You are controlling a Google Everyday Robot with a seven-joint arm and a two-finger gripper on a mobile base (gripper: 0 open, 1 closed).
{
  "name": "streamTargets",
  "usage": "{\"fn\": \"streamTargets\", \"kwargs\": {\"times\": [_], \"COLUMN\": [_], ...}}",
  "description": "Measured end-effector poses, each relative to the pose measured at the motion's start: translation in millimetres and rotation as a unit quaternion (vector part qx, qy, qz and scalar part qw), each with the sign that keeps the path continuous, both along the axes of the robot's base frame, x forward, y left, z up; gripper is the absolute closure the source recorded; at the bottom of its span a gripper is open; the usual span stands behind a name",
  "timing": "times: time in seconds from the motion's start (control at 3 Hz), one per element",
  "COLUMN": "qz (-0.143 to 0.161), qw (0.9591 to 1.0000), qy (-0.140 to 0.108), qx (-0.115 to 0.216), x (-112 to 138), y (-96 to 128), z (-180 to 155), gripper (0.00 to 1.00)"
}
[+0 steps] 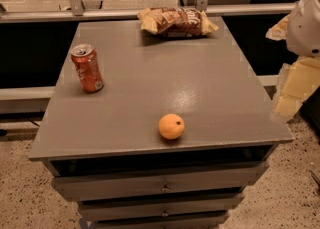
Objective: Move brown chip bag near coke can
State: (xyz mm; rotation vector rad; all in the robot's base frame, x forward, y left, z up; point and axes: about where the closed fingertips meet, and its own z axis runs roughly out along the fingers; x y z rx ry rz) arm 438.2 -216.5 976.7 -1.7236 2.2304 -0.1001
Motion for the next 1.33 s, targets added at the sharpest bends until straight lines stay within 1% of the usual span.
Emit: {"fn": "streamTargets", "kwargs": {"times": [0.33,0.67,1.0,1.33], "qz": [0.0,0.0,0.009,0.016], "qw": [1.0,0.9999,0.9979,0.9906], "qy": [0.0,-0.015,-0.056,-0.119], "qx": [0.0,0.008,0.03,0.066], "x": [0.0,14.9,64.5,131.3], "y": [0.0,6.5,25.5,45.0], "z": [0.0,-2.7,-9.1,-5.4], "gripper": [0.0,0.0,0.0,0.0]}}
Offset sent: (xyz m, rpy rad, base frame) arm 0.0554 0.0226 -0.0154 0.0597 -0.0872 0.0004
